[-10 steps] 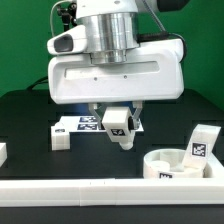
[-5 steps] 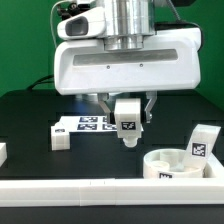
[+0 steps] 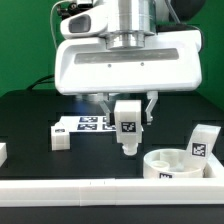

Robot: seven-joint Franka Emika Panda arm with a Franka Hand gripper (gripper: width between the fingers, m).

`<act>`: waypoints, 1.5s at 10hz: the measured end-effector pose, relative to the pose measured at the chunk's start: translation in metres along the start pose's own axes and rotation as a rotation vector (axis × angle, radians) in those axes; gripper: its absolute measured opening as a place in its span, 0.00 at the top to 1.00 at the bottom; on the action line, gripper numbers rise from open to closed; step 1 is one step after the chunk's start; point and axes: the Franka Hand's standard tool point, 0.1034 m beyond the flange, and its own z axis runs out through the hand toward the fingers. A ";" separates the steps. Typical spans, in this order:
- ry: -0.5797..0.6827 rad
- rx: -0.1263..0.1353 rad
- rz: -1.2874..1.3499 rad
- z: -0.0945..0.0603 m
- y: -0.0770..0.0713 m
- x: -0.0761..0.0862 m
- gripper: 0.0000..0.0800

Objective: Assemble stool

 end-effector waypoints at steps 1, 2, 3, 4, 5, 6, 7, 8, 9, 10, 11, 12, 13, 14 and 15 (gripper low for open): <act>0.002 0.003 -0.007 0.000 -0.005 0.001 0.58; 0.003 0.006 -0.012 0.000 -0.010 0.001 0.58; 0.001 0.009 -0.014 0.001 -0.015 0.000 0.58; 0.001 0.010 -0.005 0.001 -0.016 0.000 0.58; 0.001 0.009 -0.005 0.001 -0.015 0.000 0.58; 0.001 0.009 -0.005 0.001 -0.015 0.000 0.58; 0.002 0.009 -0.001 0.001 -0.016 0.000 0.58; 0.000 0.015 0.022 0.004 -0.026 -0.005 0.58; -0.003 0.020 0.009 0.007 -0.037 -0.008 0.58; -0.005 0.019 0.000 0.009 -0.037 -0.009 0.58; -0.007 0.018 0.001 0.010 -0.036 -0.009 0.58; -0.007 0.018 0.001 0.010 -0.036 -0.009 0.58; -0.007 0.018 0.001 0.010 -0.036 -0.009 0.58; -0.008 0.017 0.001 0.010 -0.036 -0.009 0.58; -0.009 0.017 0.000 0.012 -0.036 -0.010 0.58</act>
Offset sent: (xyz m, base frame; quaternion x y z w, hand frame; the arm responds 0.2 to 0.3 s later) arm 0.0034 0.0107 0.0007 -0.0008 -0.0031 0.0536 0.9986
